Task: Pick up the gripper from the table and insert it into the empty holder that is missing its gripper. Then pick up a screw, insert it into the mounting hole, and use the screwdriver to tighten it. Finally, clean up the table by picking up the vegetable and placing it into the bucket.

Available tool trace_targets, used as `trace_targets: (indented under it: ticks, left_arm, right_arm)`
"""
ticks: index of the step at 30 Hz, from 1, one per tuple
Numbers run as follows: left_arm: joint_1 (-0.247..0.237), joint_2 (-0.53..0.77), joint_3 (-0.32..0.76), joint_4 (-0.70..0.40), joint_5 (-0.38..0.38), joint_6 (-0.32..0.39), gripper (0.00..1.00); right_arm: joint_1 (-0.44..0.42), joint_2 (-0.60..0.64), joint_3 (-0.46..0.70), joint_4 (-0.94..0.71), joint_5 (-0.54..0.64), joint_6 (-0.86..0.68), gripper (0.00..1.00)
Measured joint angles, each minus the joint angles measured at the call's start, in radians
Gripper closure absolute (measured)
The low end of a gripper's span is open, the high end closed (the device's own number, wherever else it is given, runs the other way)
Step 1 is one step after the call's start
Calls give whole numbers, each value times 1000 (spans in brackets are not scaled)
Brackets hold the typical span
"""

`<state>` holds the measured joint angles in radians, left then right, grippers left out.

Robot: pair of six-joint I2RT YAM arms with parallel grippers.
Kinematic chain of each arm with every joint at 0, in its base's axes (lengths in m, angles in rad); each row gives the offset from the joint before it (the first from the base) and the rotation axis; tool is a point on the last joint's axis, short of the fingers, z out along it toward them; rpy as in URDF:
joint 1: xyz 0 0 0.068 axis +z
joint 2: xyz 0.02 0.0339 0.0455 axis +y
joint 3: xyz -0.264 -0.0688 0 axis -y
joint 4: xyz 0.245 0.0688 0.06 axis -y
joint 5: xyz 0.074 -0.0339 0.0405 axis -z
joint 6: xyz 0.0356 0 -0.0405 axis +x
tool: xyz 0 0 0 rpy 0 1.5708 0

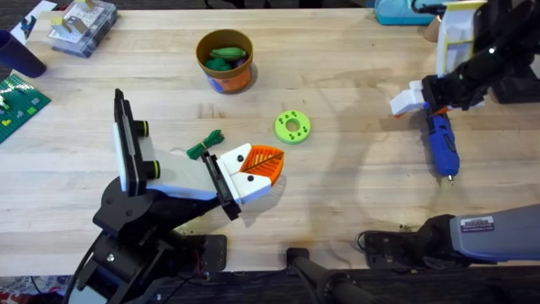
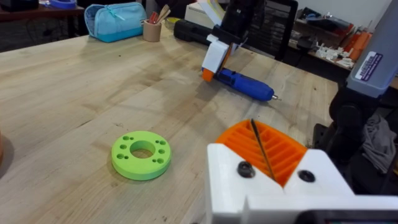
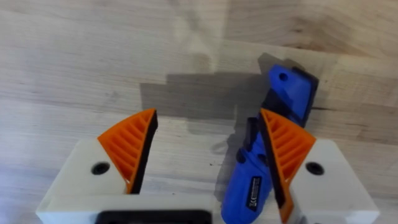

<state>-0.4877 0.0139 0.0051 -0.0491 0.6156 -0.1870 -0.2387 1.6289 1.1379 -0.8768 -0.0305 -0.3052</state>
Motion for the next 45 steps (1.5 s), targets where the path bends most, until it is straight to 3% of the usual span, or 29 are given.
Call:
trace_targets:
  ticks: [8,15,23,31,38,45]
  left_arm:
    - [0,0,0,-3,0,-1,986]
    - [0,0,0,-3,0,-1,986]
    - [0,0,0,-3,0,-1,986]
    - [0,0,0,-3,1,-1,986]
    - [0,0,0,-3,0,-1,986]
    - [0,0,0,-3,0,-1,986]
  right_arm:
    - [1,-4,6,-21,0,25,19]
    - [-6,-117,76,-104,36,39,19]
    - [-114,-250,85,-177,67,36,19]
    - [-243,-234,57,-155,67,-18,19]
    - [-251,-215,-43,-30,41,-95,19]
    - [-251,-102,-95,33,36,-78,19]
